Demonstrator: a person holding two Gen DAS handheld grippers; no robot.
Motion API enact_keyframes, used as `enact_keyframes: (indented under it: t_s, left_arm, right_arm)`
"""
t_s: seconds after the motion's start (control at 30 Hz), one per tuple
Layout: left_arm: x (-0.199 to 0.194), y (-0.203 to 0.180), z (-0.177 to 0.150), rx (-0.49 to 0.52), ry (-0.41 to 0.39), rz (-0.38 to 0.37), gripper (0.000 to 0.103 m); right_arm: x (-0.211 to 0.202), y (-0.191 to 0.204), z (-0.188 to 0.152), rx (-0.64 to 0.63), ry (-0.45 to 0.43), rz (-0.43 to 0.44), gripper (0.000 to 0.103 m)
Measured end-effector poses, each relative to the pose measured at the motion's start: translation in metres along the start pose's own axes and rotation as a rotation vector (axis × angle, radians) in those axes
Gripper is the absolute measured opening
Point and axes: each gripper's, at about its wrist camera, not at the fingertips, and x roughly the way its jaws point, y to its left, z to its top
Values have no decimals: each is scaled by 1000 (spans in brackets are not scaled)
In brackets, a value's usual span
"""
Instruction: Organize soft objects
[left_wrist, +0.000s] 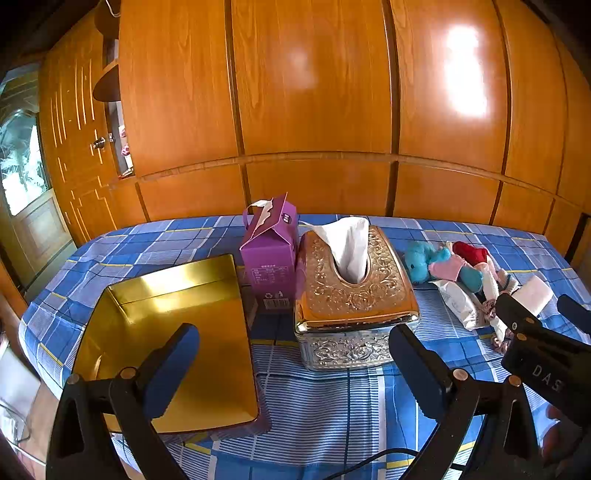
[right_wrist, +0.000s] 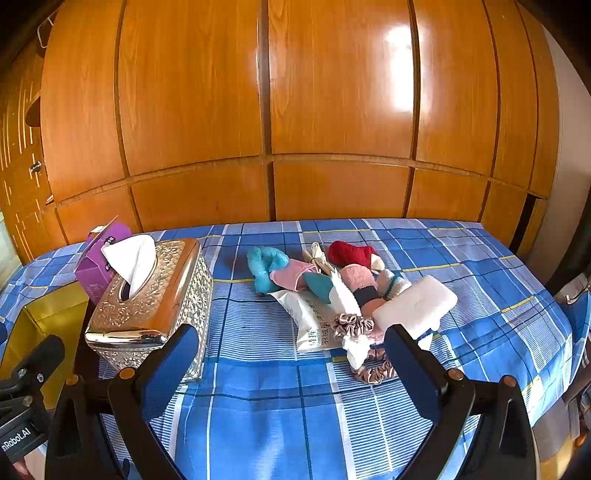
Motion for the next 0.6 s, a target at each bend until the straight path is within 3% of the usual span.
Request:
enact_keyframes:
  t_s: [0.3,0.6]
  left_arm:
    - [0,-2,0,5,1,-1,103]
    - [-1,-3,0,9,0,-6,103]
  right_arm:
    - [1,0,-1,3,6,-2,103]
    - [2,-6,0,27,-48,0,103]
